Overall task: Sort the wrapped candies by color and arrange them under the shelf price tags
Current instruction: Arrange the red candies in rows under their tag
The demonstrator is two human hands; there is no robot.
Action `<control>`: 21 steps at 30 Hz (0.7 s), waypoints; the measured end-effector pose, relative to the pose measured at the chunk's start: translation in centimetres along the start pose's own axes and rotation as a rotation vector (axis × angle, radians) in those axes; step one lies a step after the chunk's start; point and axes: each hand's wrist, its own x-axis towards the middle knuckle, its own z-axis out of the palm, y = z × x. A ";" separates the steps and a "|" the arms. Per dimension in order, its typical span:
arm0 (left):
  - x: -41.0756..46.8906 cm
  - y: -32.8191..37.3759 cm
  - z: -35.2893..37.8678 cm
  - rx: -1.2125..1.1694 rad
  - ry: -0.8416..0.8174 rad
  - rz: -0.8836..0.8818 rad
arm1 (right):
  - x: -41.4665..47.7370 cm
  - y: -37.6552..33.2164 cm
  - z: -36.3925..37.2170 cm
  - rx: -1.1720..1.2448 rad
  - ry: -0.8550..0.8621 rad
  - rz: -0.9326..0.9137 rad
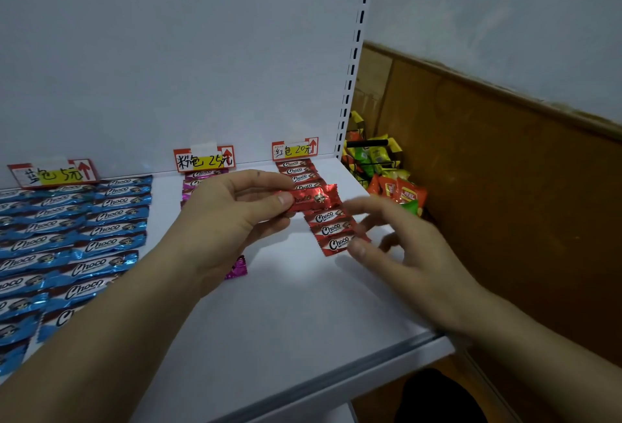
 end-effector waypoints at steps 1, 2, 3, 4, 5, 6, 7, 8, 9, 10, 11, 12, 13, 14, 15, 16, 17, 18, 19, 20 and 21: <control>-0.1 0.0 0.1 0.013 -0.010 0.003 | 0.8 -0.5 0.0 0.161 0.038 0.025; -0.2 0.0 0.2 0.039 -0.021 0.015 | 1.4 -0.9 0.2 0.310 0.068 0.033; -0.3 -0.1 0.3 0.089 -0.032 0.042 | 2.0 -1.3 0.5 0.418 0.092 0.026; -0.5 -0.1 0.4 0.169 -0.043 0.086 | 2.4 -1.6 0.8 0.457 0.115 0.008; -0.7 -0.1 0.7 0.265 -0.053 0.142 | 2.6 -1.7 1.0 0.443 0.133 -0.015; -0.8 -0.2 0.9 0.364 -0.062 0.205 | 2.7 -1.6 1.2 0.399 0.150 -0.037; -0.9 -0.3 1.1 0.460 -0.070 0.273 | 2.6 -1.3 1.1 0.333 0.164 -0.059; -1.0 -0.5 1.3 0.557 -0.079 0.343 | 2.4 -0.8 0.8 0.223 0.174 -0.095; -1.1 -0.8 1.3 0.660 -0.085 0.417 | 2.2 -0.3 0.4 0.076 0.176 -0.151; -1.1 -1.1 1.3 0.781 -0.090 0.502 | 1.8 0.3 -0.1 -0.078 0.170 -0.205; -1.0 -1.5 1.2 0.912 -0.095 0.589 | 1.2 1.0 -0.6 -0.194 0.153 -0.232; -0.9 -1.8 1.1 1.041 -0.105 0.647 | 0.6 1.6 -1.1 -0.254 0.134 -0.232; -0.7 -2.2 1.1 1.147 -0.120 0.655 | 0.0 2.1 -1.5 -0.269 0.109 -0.221; -0.6 -2.3 1.0 1.228 -0.137 0.616 | -0.6 2.5 -1.8 -0.271 0.078 -0.220; -0.5 -2.4 1.0 1.286 -0.146 0.570 | -1.0 2.8 -1.8 -0.270 0.048 -0.225; -0.4 -2.4 1.0 1.328 -0.153 0.529 | -1.3 3.1 -1.7 -0.279 0.024 -0.233; -0.4 -2.4 1.1 1.358 -0.156 0.494 | -1.5 3.2 -1.6 -0.293 0.006 -0.243; -0.4 -2.3 1.2 1.388 -0.161 0.466 | -1.6 3.2 -1.5 -0.312 -0.004 -0.255; -0.5 -2.2 1.3 1.413 -0.160 0.444 | -1.7 3.3 -1.4 -0.333 -0.009 -0.265; -0.5 -2.1 1.4 1.434 -0.153 0.429 | -1.8 3.3 -1.3 -0.353 -0.004 -0.270; -0.5 -2.1 1.4 1.450 -0.144 0.418 | -1.9 3.2 -1.3 -0.366 0.010 -0.261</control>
